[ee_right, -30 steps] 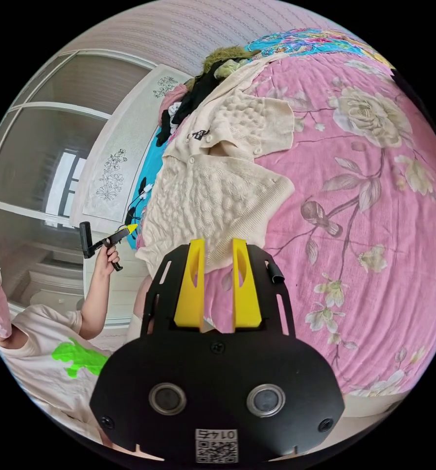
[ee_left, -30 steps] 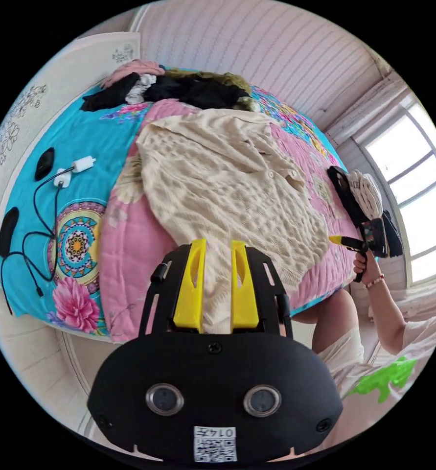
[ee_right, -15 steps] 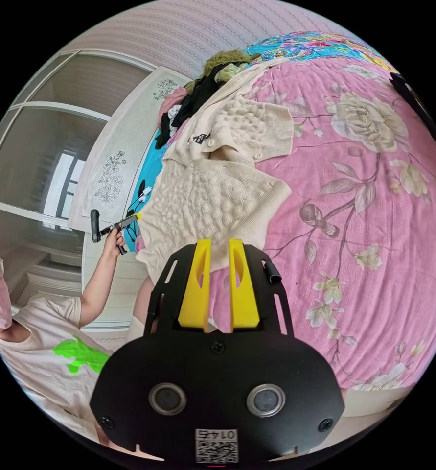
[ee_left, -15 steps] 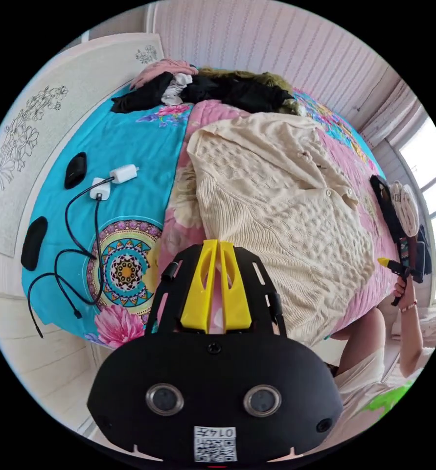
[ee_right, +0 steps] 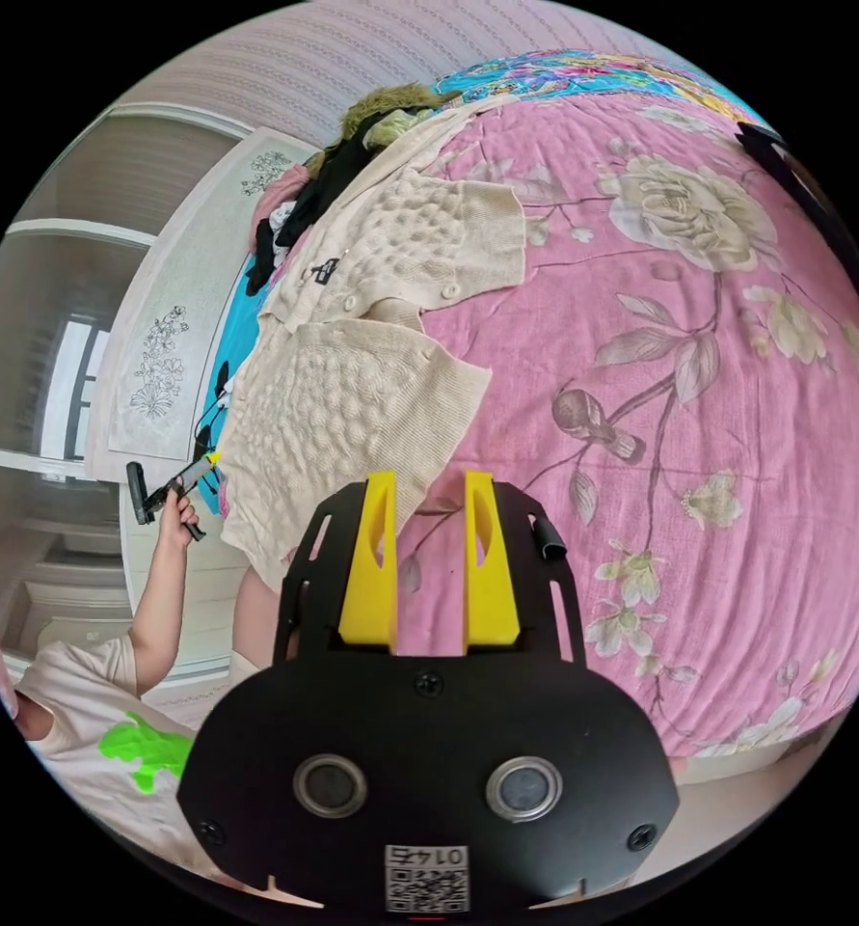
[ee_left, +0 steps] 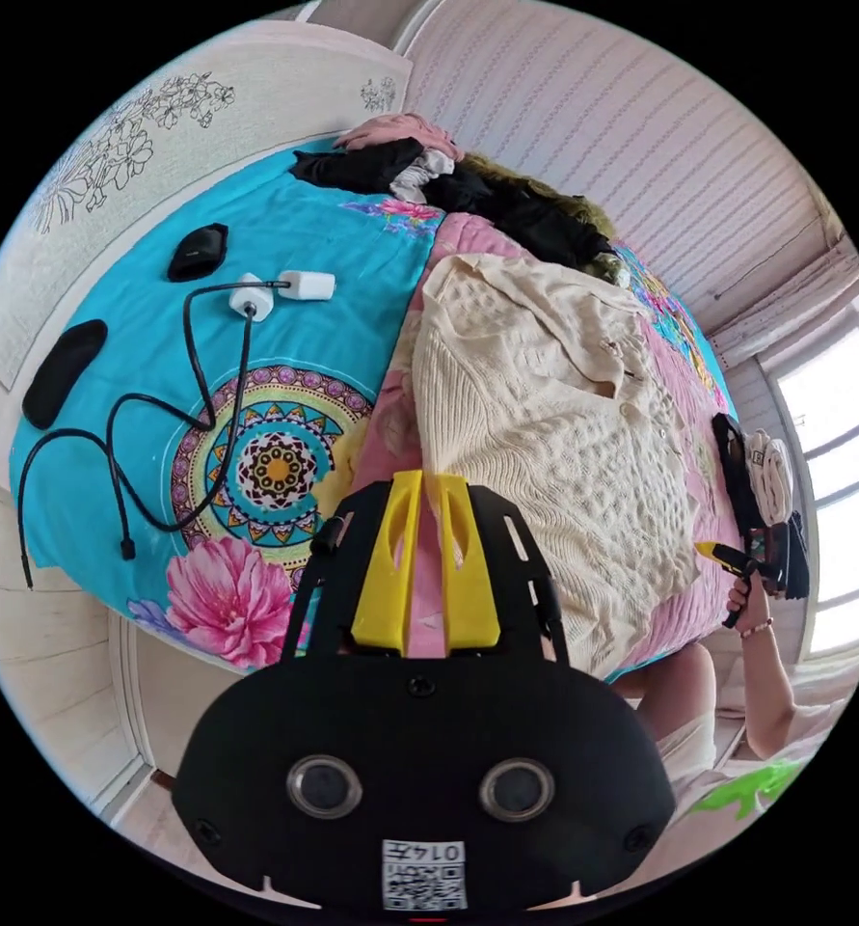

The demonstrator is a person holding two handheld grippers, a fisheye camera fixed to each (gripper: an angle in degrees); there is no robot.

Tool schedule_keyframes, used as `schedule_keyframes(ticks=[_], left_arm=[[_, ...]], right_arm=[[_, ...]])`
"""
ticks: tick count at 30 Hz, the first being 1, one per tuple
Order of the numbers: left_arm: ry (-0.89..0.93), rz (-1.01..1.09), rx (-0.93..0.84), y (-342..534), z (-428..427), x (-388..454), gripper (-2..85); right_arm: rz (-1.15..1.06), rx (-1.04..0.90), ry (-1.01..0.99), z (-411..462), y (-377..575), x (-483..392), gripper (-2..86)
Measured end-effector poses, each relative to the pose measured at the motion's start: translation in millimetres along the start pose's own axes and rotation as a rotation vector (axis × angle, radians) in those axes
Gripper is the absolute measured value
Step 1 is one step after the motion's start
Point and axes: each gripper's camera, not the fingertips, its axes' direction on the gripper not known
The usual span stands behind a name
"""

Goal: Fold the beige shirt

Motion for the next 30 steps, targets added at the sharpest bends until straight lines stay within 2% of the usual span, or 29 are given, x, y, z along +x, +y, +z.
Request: schedule_keyframes(ticks=[3,5,6,8,10,11,14,15,18,21,23,25,30], left_arm=[[-0.075,0.071,0.018,2,-14,21,11.6],[-0.051,0.158,0.007,4,-18,41,11.2],[-0.039,0.206,0.012,5,-20,58,11.0],[0.035,0.311,0.021,8,-22,89,10.5],[0.202,0.421,0.024,12,-13,131,9.8],[0.252,0.442,0.014,13,-8,141,9.5],[0.441,0.483,-0.113,12,30,178,8.8],[0.471,0.486,-0.151,13,45,189,8.6],[0.467,0.499,-0.235,17,76,208,8.3],[0.41,0.502,-0.287,22,97,212,7.5],[0.407,0.488,-0.299,25,101,209,6.7],[0.418,0.477,-0.281,29,97,202,6.5],[0.331,0.521,-0.237,38,76,193,7.7]], right_arm=[[-0.009,0.009,-0.014,15,-11,-6,9.9],[-0.01,-0.014,0.052,25,-18,-13,3.2],[-0.027,0.001,0.038,25,-18,-17,2.7],[-0.153,0.121,0.033,15,-13,-42,1.7],[-0.325,0.155,0.104,16,-8,-72,1.4],[-0.452,0.105,0.199,25,-6,-93,1.4],[-0.548,0.105,0.353,40,-2,-111,2.1],[-0.541,0.104,0.347,41,-3,-108,2.5],[-0.478,0.071,0.136,35,-8,-84,5.6],[-0.256,0.138,0.091,28,-13,-40,6.8],[-0.102,0.067,0.002,41,-22,-2,8.9],[-0.054,0.011,-0.101,56,-27,12,10.5],[-0.058,-0.01,-0.008,89,-34,5,8.3]])
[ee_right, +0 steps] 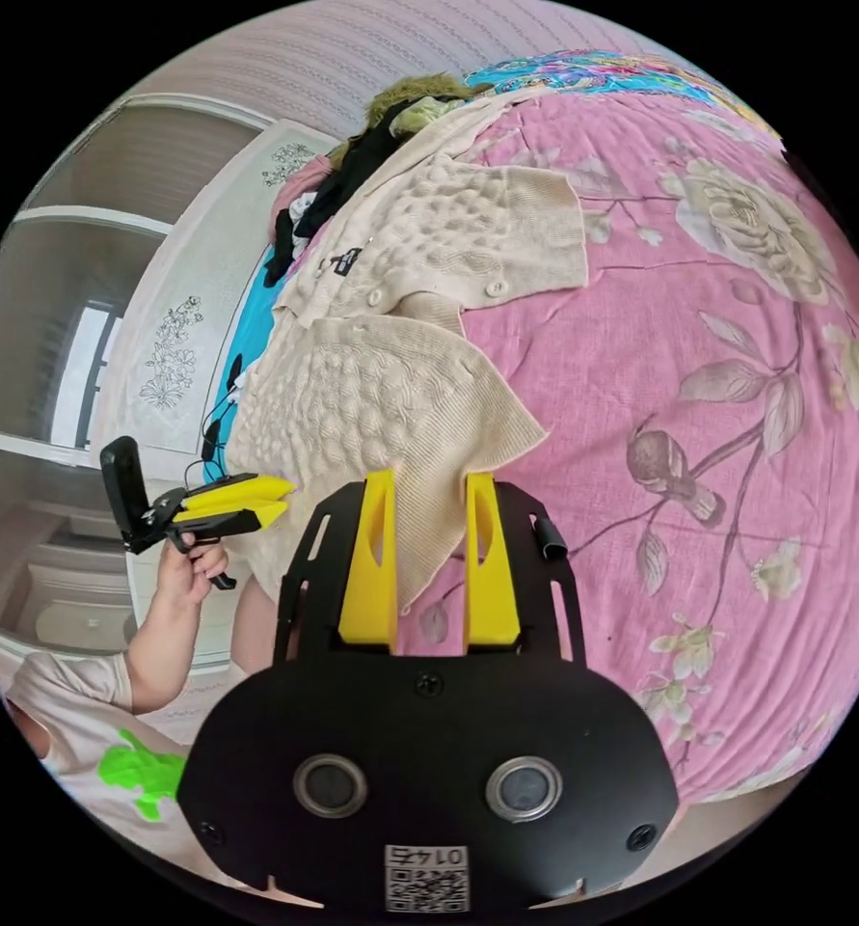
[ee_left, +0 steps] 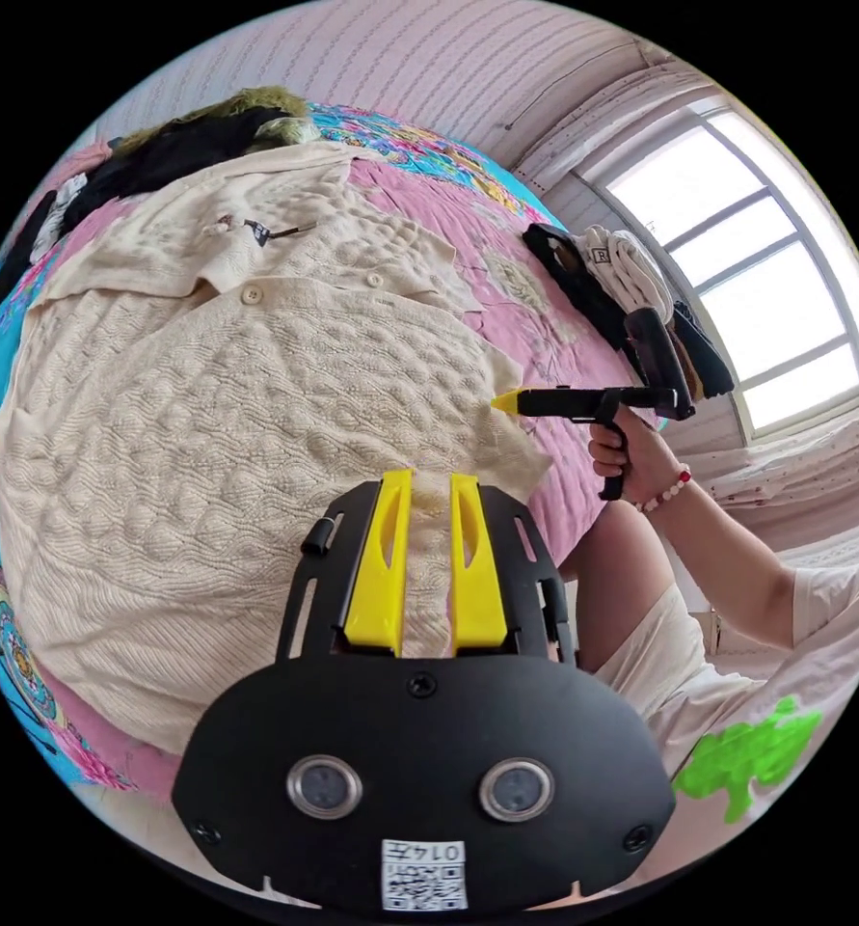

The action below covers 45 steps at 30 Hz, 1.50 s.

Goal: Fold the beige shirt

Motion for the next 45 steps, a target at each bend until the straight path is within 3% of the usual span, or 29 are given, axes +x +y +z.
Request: schedule_keyframes(ticks=[2,5,13,18,22,27,29,36,45], left_arm=[[-0.06,0.009,0.003,9,-10,0,7.9],[-0.136,-0.011,0.018,30,-31,-6,8.0],[-0.208,-0.189,0.093,107,-81,-45,8.0],[-0.222,-0.264,0.115,145,-96,-60,8.0],[-0.221,-0.294,0.12,182,-103,-63,8.1],[-0.19,-0.336,0.127,220,-107,-62,8.0],[-0.188,-0.339,0.127,232,-109,-61,8.1],[-0.148,-0.362,0.169,266,-111,-60,7.8],[-0.116,-0.354,0.202,284,-114,-61,7.2]], right_arm=[[-0.058,-0.03,0.057,6,-5,-4,3.3],[-0.007,0.041,0.055,-1,-7,8,2.4],[-0.028,0.055,-0.008,3,3,27,6.7],[-0.112,0.009,-0.231,16,20,13,7.7],[-0.23,-0.212,-0.384,82,51,-26,7.5],[-0.272,-0.421,-0.352,165,76,-55,7.2],[-0.322,-0.459,-0.245,195,80,-70,7.5],[-0.333,-0.445,-0.127,238,65,-77,2.3],[-0.398,-0.346,-0.18,216,35,-86,0.6]])
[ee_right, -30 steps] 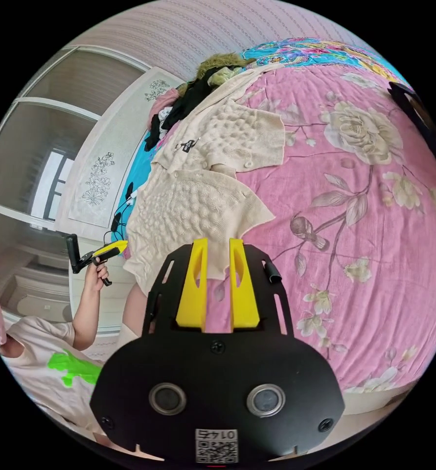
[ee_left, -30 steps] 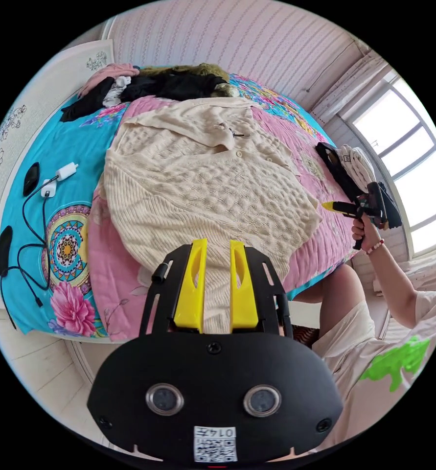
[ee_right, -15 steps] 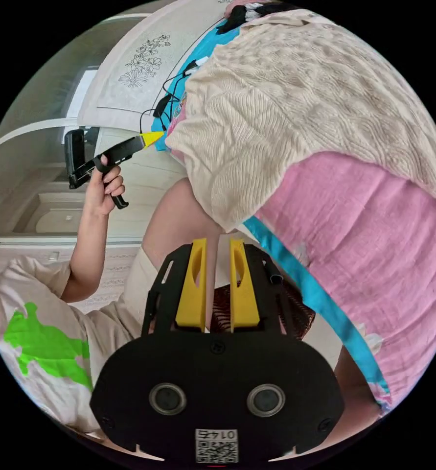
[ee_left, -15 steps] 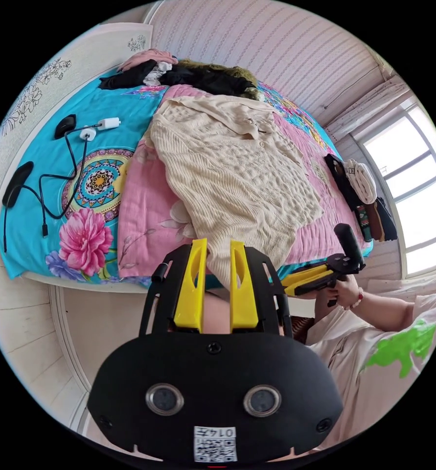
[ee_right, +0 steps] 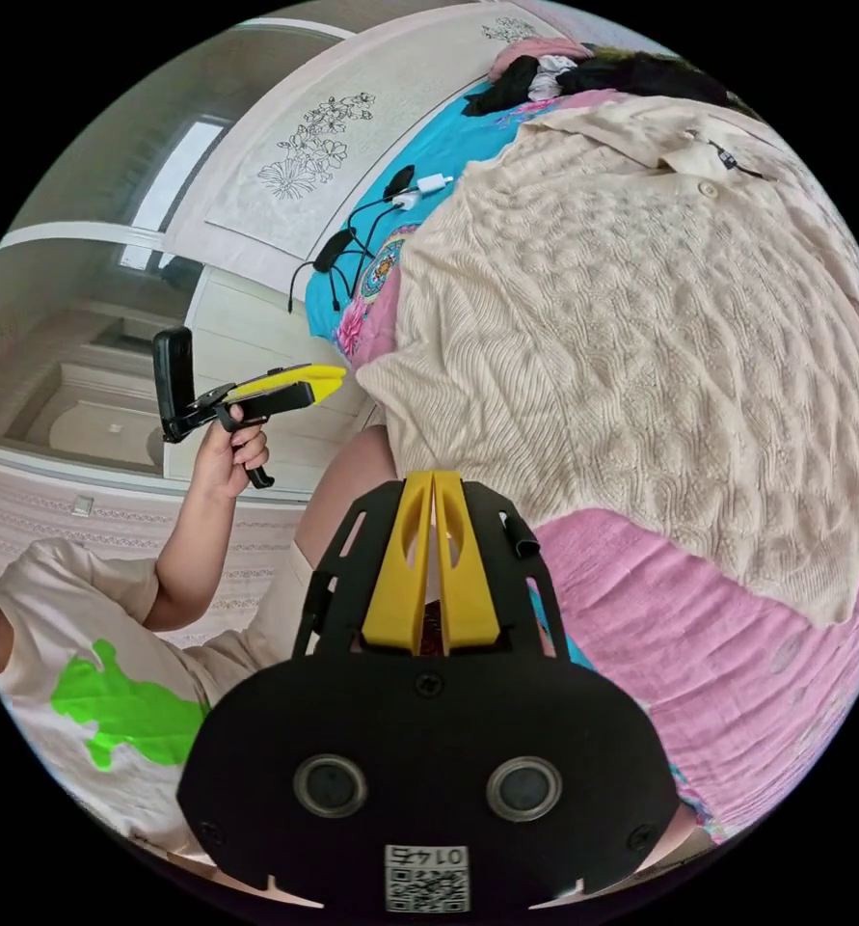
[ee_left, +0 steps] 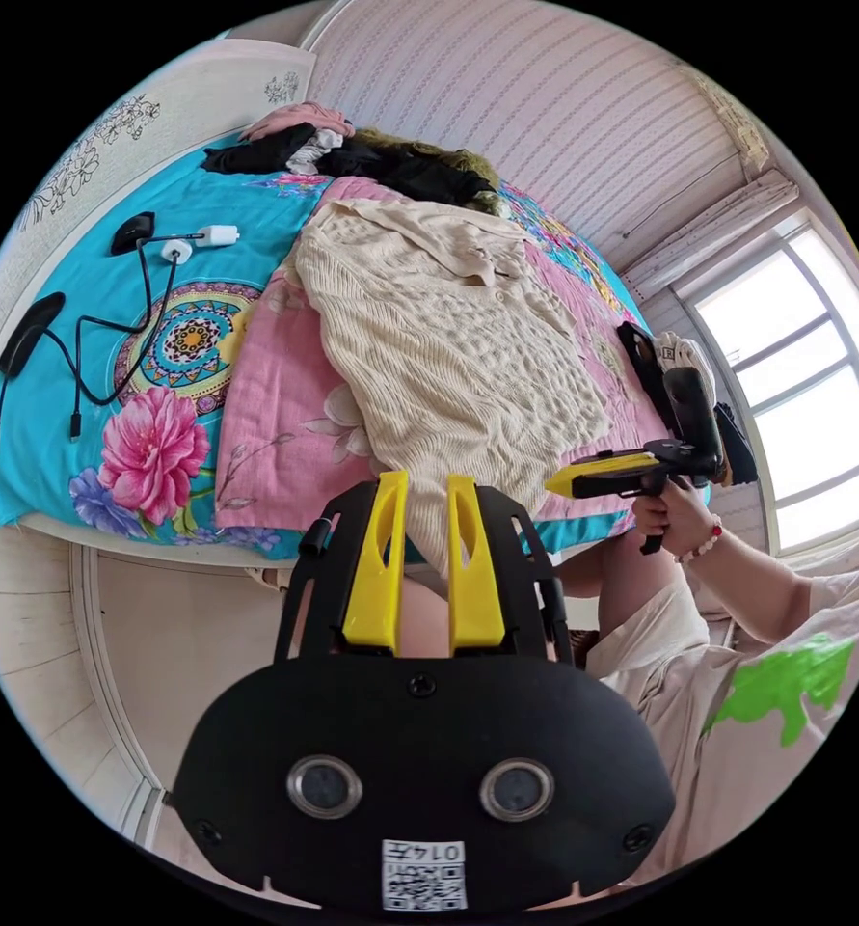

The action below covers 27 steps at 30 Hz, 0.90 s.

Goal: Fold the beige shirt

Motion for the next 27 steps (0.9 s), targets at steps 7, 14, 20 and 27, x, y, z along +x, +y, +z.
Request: schedule_keyframes(ticks=[7,14,20,27], left_arm=[[0.0,0.006,-0.003,9,-1,-2,7.8],[-0.008,0.002,-0.022,17,1,-3,7.7],[-0.027,0.021,-0.018,16,-3,2,7.7],[-0.006,0.042,-0.023,9,2,14,7.7]], right_arm=[[0.176,-0.112,-0.084,61,27,40,6.5],[0.19,0.091,-0.203,79,20,44,1.6],[0.007,0.17,-0.186,42,3,9,0.6],[0.141,0.312,-0.05,6,-37,46,2.5]])
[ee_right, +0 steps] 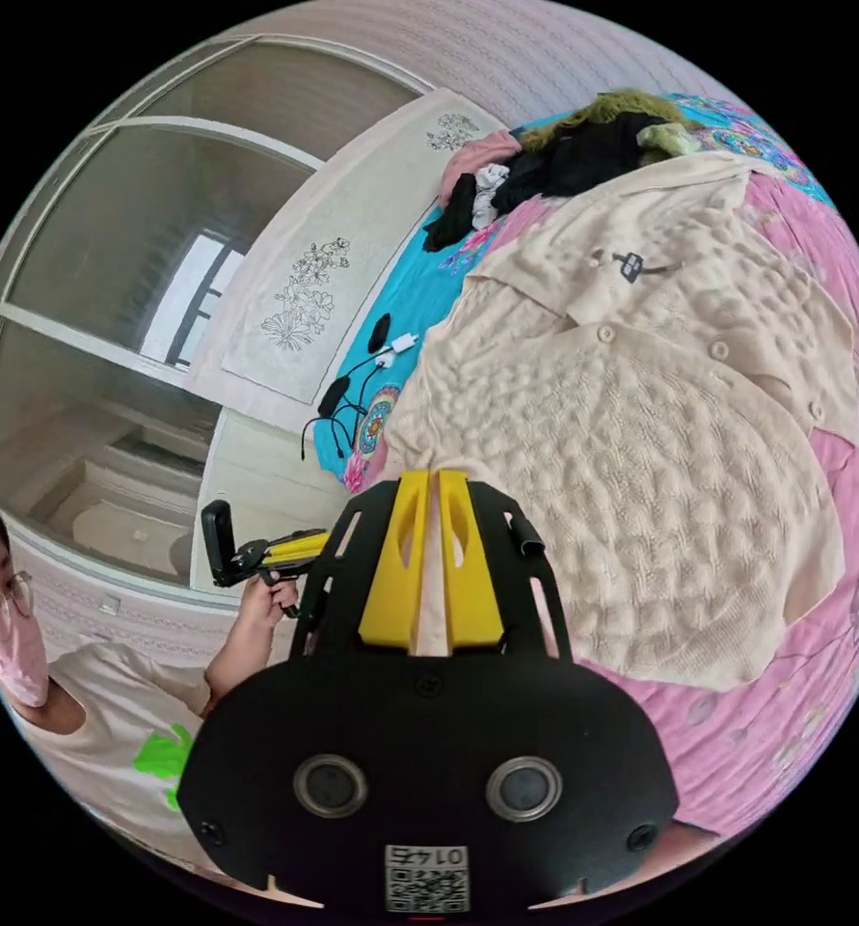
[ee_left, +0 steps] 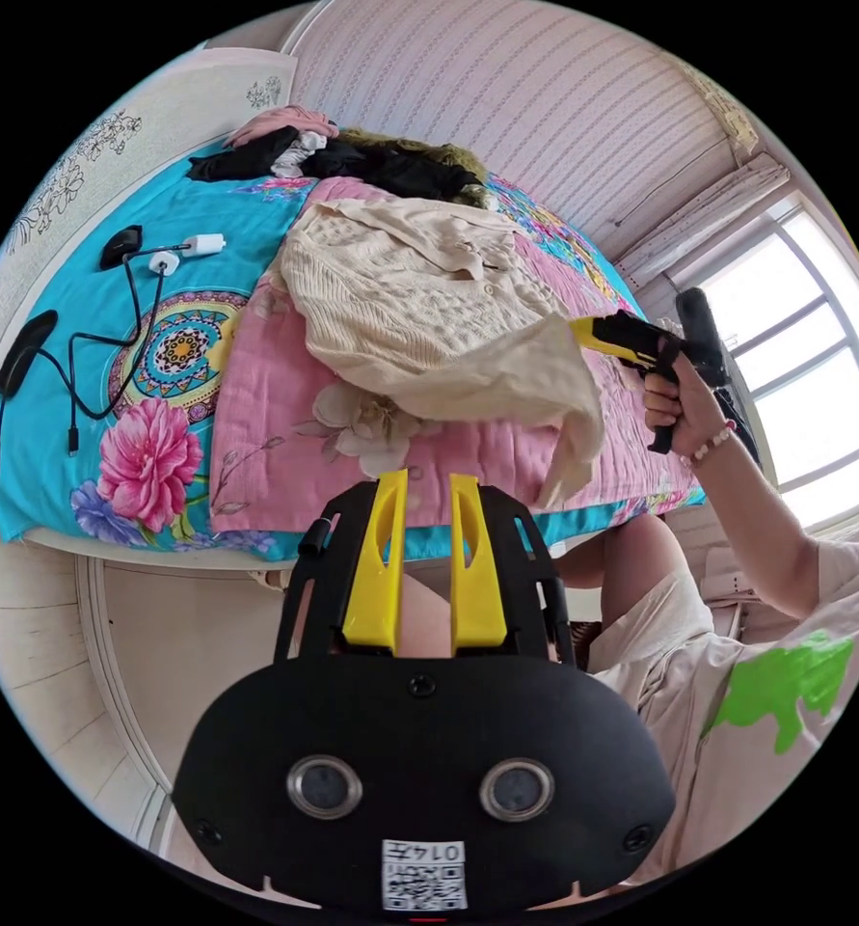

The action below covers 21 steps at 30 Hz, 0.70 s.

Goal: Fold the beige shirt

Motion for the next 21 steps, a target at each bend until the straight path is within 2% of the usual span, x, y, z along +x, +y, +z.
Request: schedule_keyframes(ticks=[3,7,11,14,17,21], left_arm=[[0.013,0.013,-0.015,-3,7,8,7.6],[0.042,0.026,-0.035,-8,18,19,7.6],[0.053,0.042,-0.046,-15,24,31,7.6],[0.039,0.067,-0.055,-22,26,43,7.6],[-0.01,0.082,-0.091,-30,29,56,7.8],[-0.2,0.108,-0.135,-39,33,74,8.4]], right_arm=[[0.041,-0.037,-0.064,9,9,19,5.0],[0.035,-0.09,0.05,21,51,22,8.1],[0.075,-0.136,0.258,49,102,22,7.4],[0.085,-0.076,0.266,65,116,18,6.4],[0.064,-0.125,0.213,89,117,11,6.8],[-0.007,-0.166,0.311,107,118,-5,7.5]])
